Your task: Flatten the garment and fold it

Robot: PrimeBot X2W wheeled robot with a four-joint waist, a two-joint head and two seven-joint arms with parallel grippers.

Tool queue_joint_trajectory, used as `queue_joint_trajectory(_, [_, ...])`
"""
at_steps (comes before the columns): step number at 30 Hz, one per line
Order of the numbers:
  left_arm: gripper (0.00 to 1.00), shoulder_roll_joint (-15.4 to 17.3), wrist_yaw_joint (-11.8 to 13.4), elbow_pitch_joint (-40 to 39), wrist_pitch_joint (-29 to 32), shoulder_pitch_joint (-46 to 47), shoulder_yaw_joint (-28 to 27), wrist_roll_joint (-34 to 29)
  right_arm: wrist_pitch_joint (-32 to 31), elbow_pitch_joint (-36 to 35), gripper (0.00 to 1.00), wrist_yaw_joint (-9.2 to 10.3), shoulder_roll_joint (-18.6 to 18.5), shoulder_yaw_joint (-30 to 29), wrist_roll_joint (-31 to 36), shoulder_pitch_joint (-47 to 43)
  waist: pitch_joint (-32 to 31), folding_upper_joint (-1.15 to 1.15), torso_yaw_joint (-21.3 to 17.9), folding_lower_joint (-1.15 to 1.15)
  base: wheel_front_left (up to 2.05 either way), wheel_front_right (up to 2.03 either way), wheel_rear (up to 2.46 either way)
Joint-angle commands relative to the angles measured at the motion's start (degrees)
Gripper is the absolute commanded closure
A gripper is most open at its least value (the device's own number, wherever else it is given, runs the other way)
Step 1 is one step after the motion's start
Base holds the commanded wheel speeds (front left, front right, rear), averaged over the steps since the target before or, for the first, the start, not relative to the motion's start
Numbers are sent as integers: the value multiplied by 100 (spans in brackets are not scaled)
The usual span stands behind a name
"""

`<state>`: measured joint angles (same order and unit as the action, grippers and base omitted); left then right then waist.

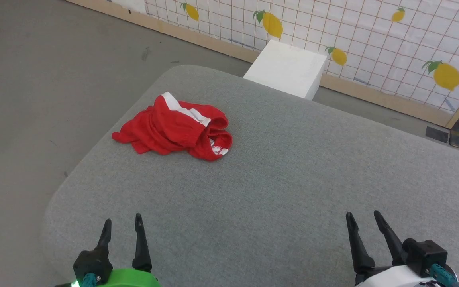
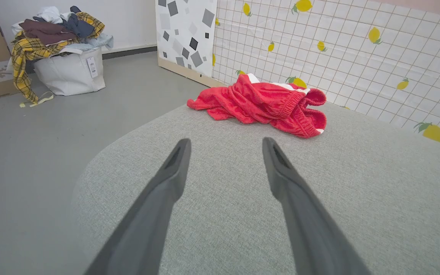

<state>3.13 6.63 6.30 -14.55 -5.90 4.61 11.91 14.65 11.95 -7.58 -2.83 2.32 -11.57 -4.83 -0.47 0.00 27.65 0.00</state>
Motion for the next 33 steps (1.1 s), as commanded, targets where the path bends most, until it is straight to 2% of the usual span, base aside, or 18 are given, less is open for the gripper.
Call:
queue_joint_trajectory(1, [0, -25, 18, 20, -45, -32, 3, 1, 35, 4, 0, 9, -5, -4, 22, -4, 8, 0, -19, 0, 0, 0, 0])
queue_joint_trajectory(11, [0, 17, -67, 89, -45, 66, -51, -174, 35, -121, 0, 9, -5, 52, 360, 41, 17, 0, -128, 0, 0, 0, 0])
queue_joint_trajectory(15, [0, 208, -286, 238, -30, 425, 11, -230, 35, -176, 0, 9, -5, 70, 381, 83, 127, 0, -216, 0, 0, 0, 0])
queue_joint_trajectory(18, [0, 436, -479, 401, 197, 1088, 23, -233, 18, -250, 0, 9, -5, 58, 480, 196, 318, 0, -364, 0, 0, 0, 0])
queue_joint_trajectory(21, [0, 602, -707, 618, 677, 1876, -22, -63, -57, -376, 0, 9, -5, 16, 599, 349, 577, 0, -556, 0, 0, 0, 0])
queue_joint_trajectory(25, [0, 907, -1100, 1149, 1751, 2964, -56, 314, -195, -605, 0, 9, -5, -27, 751, 592, 1039, 0, -926, 0, 0, 0, 0])
queue_joint_trajectory(29, [0, 1292, -1256, 1691, 2738, 3895, -130, 626, -295, -808, 0, 9, -5, -97, 840, 812, 1560, 0, -1359, 0, 0, 0, 0])
queue_joint_trajectory(33, [0, 1526, -1352, 2114, 3655, 4448, -133, 1075, -314, -894, 0, 9, -5, -207, 872, 937, 1980, 0, -1716, 0, 0, 0, 0])
